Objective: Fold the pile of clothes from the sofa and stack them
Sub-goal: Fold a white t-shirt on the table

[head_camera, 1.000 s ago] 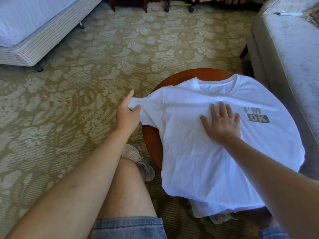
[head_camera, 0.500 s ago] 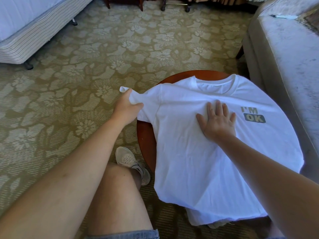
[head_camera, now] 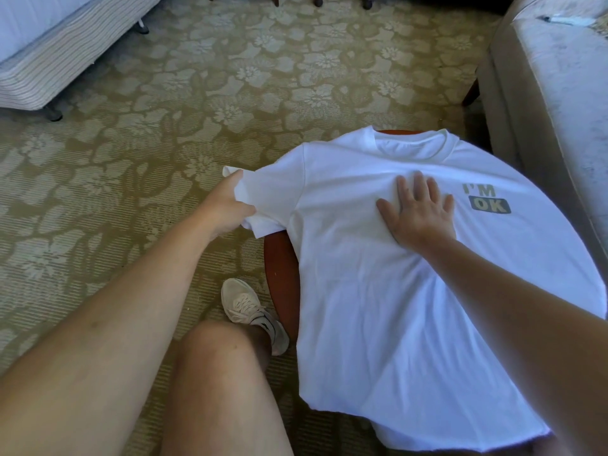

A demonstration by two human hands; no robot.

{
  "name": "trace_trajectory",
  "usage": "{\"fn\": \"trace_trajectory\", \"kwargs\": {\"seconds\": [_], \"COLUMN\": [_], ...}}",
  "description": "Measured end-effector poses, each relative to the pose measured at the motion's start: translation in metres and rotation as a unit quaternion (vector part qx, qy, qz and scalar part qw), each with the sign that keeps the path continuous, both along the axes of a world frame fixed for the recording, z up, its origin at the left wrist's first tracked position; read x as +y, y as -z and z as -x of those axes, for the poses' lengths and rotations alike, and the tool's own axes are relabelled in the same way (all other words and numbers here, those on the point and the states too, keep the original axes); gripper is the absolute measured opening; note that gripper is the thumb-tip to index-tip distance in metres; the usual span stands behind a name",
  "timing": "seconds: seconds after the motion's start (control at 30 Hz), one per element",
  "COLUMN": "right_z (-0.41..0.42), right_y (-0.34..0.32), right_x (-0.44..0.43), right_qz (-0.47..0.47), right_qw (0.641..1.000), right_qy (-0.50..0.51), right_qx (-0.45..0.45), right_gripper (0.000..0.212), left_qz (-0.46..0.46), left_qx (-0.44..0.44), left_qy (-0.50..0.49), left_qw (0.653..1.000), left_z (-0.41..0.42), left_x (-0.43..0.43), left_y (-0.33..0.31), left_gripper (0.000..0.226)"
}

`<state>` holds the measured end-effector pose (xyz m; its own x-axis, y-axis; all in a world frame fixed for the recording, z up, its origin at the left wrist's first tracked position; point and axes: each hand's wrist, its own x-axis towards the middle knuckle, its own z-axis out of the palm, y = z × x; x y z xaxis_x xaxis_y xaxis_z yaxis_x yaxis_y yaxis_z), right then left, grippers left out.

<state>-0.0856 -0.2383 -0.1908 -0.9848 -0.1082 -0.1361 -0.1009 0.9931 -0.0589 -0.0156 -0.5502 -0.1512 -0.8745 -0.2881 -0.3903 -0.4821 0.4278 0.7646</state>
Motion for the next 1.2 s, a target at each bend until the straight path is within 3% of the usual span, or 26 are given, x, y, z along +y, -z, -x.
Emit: {"fn": "trace_trajectory", "kwargs": {"seconds": [0.2, 0.37, 0.57, 0.8, 0.93, 1.03, 1.1, 1.13, 1.2], "right_z": [-0.001, -0.004, -0.004, -0.004, -0.004, -0.004, -0.004, -0.004, -0.004], "right_y": [-0.002, -0.004, -0.002, -0.002, 0.0, 0.0, 0.0, 0.0, 0.0], "right_x": [0.0, 0.002, 0.002, 0.002, 0.003, 0.003, 0.004, 0.004, 0.004], "right_qz": [-0.001, 0.004, 0.0, -0.002, -0.003, 0.002, 0.005, 0.006, 0.007], "right_qw": [1.0, 1.0, 1.0, 1.0, 1.0, 1.0, 1.0, 1.0, 1.0], "right_qy": [-0.003, -0.006, -0.004, -0.004, -0.004, -0.006, -0.007, -0.007, -0.007], "right_qx": [-0.025, -0.019, -0.006, 0.002, 0.005, 0.002, 0.0, 0.001, 0.003], "right_gripper": [0.074, 0.074, 0.073, 0.073, 0.074, 0.075, 0.075, 0.075, 0.075], "left_qz": [0.005, 0.039, 0.053, 0.026, -0.056, -0.189, -0.257, -0.237, -0.113], "left_qx": [0.066, 0.024, -0.003, 0.155, 0.178, 0.17, 0.141, 0.116, 0.045], "left_qy": [-0.065, -0.135, -0.09, -0.105, -0.15, -0.172, -0.141, -0.105, -0.006], "left_qw": [0.996, 0.99, 0.995, 0.982, 0.971, 0.952, 0.946, 0.959, 0.993], "left_z": [-0.01, -0.02, -0.017, -0.019, -0.031, -0.037, -0.043, -0.046, -0.053], "left_x": [0.021, 0.023, 0.039, 0.047, 0.04, 0.036, 0.035, 0.033, 0.03], "left_y": [0.006, 0.012, 0.006, 0.002, -0.004, -0.015, -0.021, -0.021, -0.017], "left_gripper": [0.092, 0.09, 0.095, 0.067, 0.065, 0.069, 0.075, 0.081, 0.095]}}
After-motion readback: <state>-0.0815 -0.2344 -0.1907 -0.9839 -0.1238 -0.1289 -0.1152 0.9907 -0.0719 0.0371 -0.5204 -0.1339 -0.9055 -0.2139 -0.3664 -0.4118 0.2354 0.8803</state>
